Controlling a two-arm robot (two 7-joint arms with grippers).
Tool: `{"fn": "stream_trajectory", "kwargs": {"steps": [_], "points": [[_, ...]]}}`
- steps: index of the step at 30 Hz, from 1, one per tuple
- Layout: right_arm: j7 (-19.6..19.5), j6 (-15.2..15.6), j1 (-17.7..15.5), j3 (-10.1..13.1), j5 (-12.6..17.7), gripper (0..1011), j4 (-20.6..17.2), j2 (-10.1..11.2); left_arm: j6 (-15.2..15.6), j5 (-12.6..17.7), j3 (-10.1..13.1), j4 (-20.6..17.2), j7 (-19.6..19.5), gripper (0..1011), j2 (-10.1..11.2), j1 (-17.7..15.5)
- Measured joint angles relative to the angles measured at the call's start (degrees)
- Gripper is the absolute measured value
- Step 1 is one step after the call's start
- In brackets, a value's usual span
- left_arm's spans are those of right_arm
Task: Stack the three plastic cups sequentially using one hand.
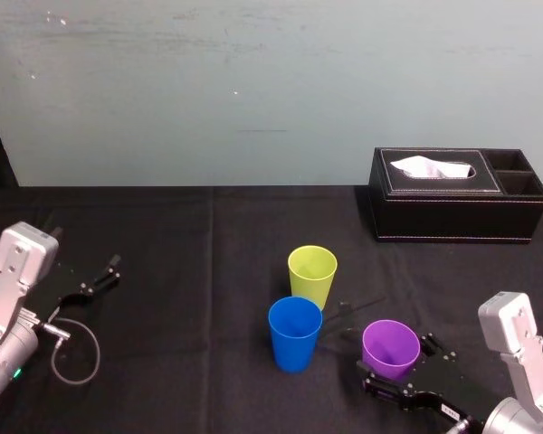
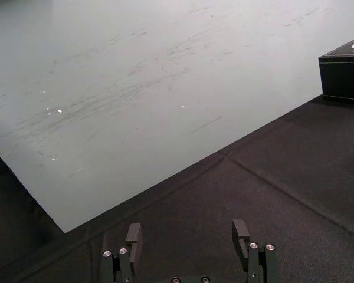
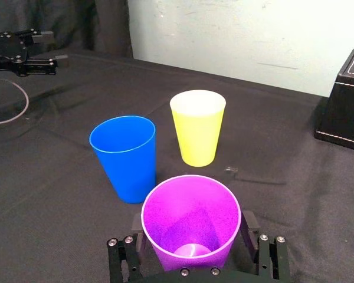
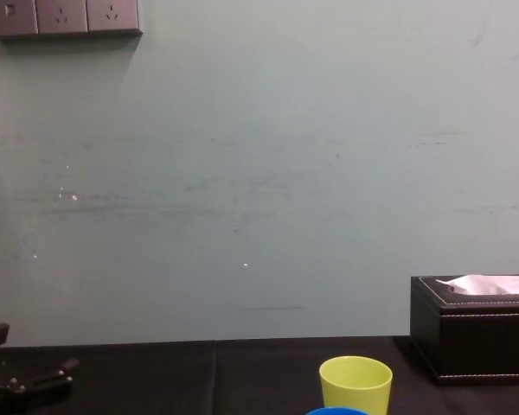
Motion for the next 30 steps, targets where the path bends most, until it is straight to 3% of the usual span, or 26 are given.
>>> {"fn": "stream_trajectory", "kwargs": {"steps": [19,30], "points": [[-0.22,-0.02,0.63,-0.46,-0.37,997,0.62,-0.4,0.0,0.0,0.0,0.0,0.0,1000,0.0,0.0],[-0.22,-0.01,0.56,-0.39,-0.34,750,0.53,-0.35,0.0,0.0,0.0,0.0,0.0,1000,0.0,0.0]]}}
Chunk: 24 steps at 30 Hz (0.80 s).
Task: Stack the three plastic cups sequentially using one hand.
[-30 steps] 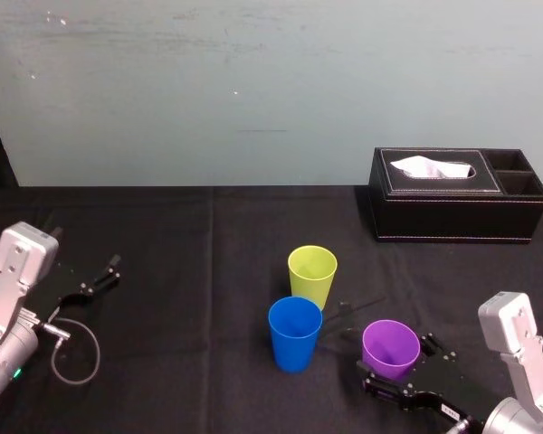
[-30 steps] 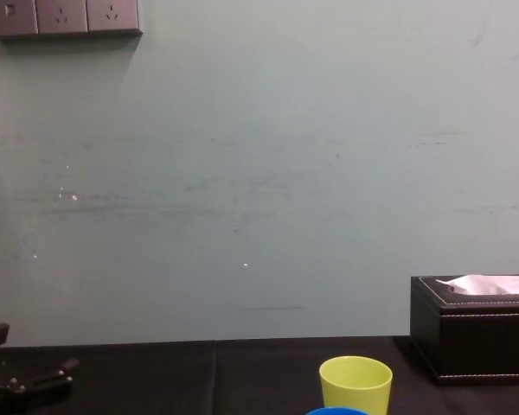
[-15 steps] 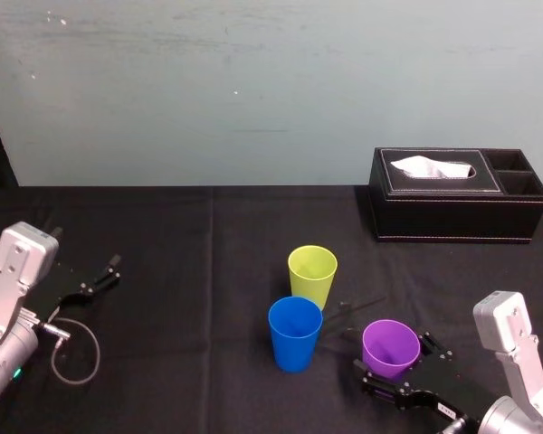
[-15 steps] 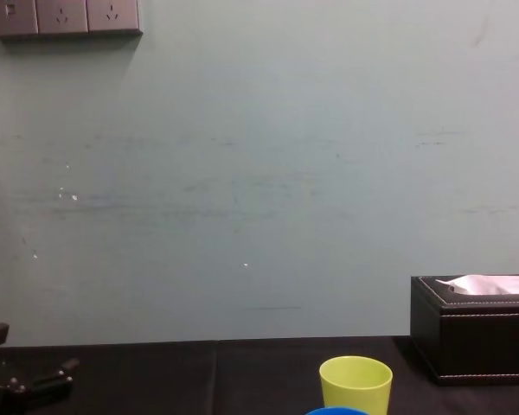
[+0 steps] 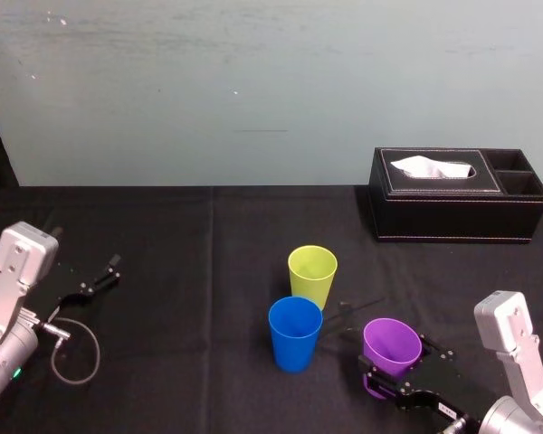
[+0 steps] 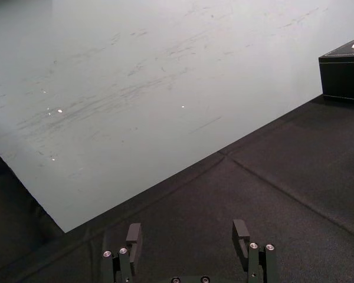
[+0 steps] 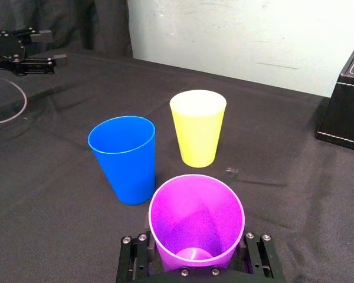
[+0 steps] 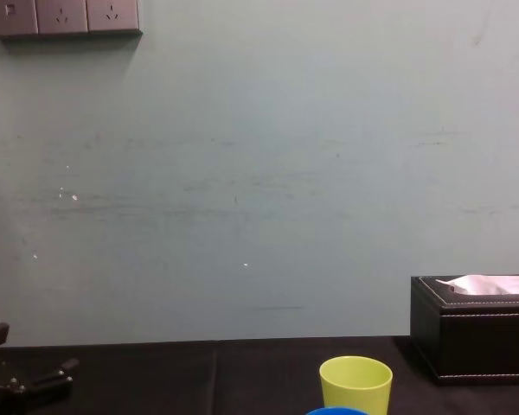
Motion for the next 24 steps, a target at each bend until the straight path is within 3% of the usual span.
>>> {"fn": "stream_trajectory", "kwargs": {"steps": [13,24], "points": [[0.06,1.51,0.37,0.48,0.15,729,-1.98,0.99,0.0,0.0,0.0,0.0,0.0,1000,0.0,0.0],[1.1,6.78,6.65,0.45,1.16,728,-2.47,2.13,0.0,0.0,0.0,0.0,0.0,1001,0.0,0.0]]}}
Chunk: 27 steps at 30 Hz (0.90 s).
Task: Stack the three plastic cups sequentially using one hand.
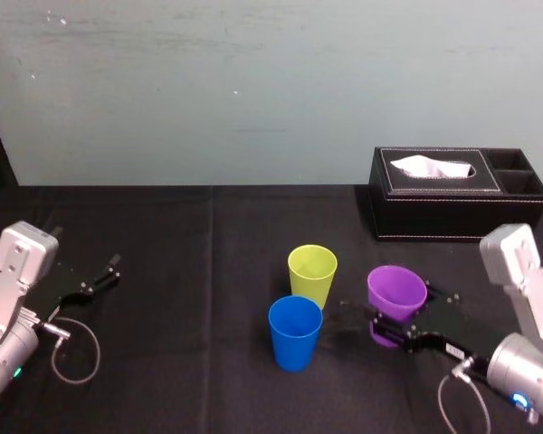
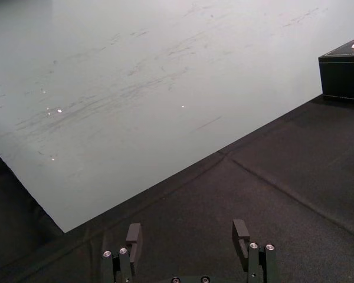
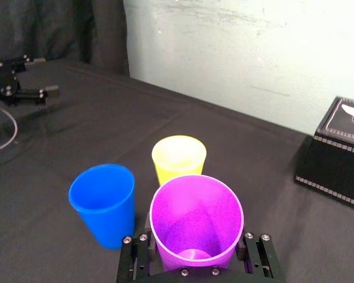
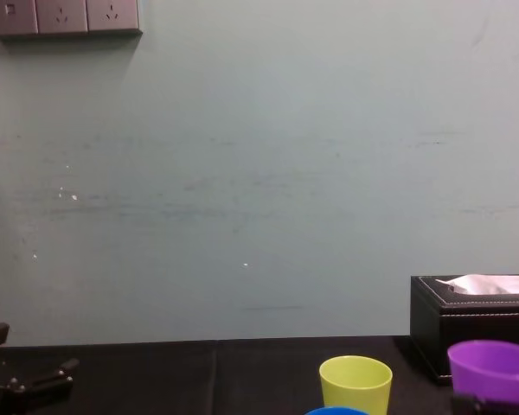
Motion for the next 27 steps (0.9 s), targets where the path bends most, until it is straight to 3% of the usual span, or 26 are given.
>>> {"fn": "stream_trajectory", "kwargs": {"steps": [15,27], "points": [[0.7,3.62,9.95,-3.28,2.03,728,3.05,-1.85,0.0,0.0,0.0,0.0,0.0,1000,0.0,0.0],[-0.4,5.42,18.26,-7.86,0.59,728,8.19,-5.61,0.0,0.0,0.0,0.0,0.0,1000,0.0,0.0]]}}
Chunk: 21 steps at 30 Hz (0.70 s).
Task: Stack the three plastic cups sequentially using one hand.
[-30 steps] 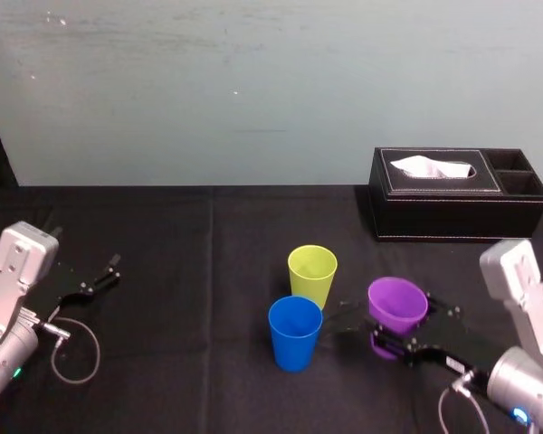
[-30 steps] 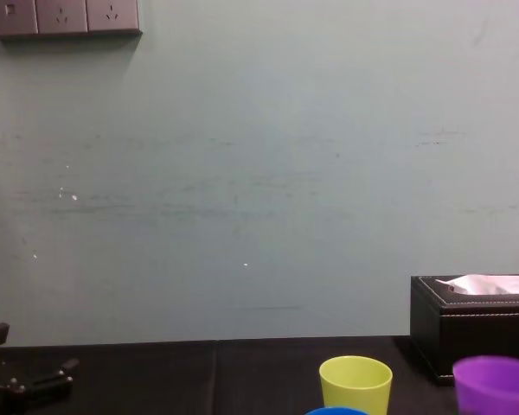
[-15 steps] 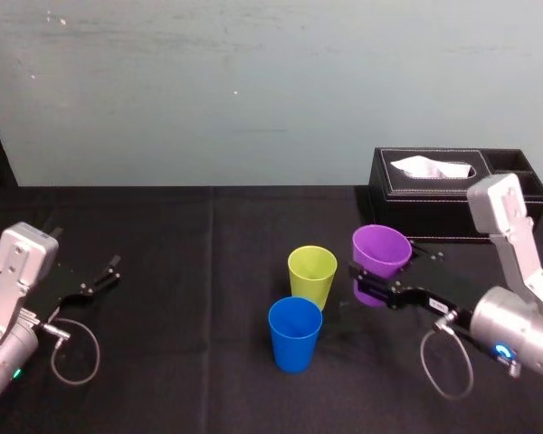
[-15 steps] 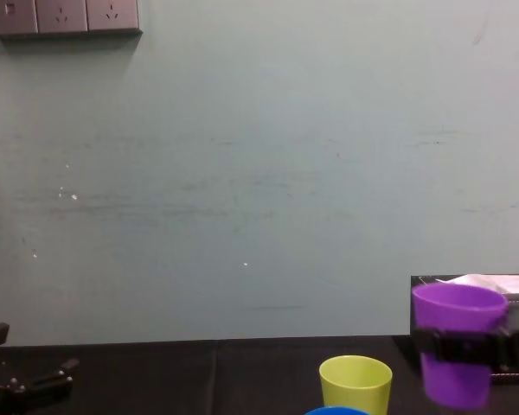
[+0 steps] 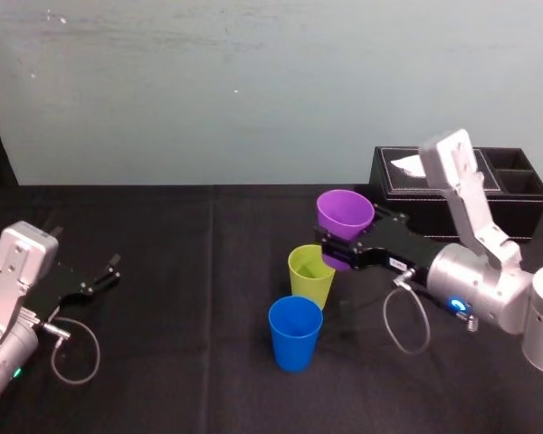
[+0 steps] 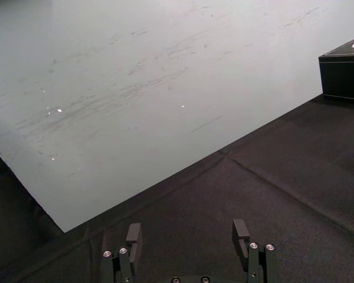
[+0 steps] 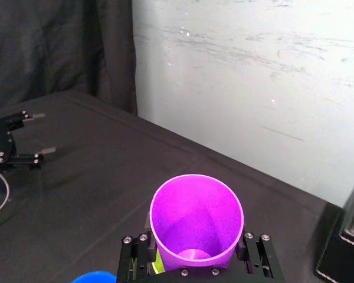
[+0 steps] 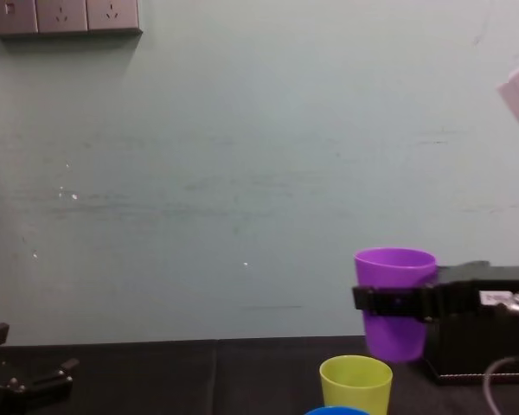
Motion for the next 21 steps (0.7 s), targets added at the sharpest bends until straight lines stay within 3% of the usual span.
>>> {"fn": "stream_trajectory", "kwargs": {"steps": [9,21], "points": [[-0.01,-0.04,3.13,-1.91,-0.86,728,3.46,-2.27,0.0,0.0,0.0,0.0,0.0,1000,0.0,0.0],[0.13,-1.24,3.79,-2.53,-0.65,728,6.28,-3.84,0.0,0.0,0.0,0.0,0.0,1000,0.0,0.0]]}}
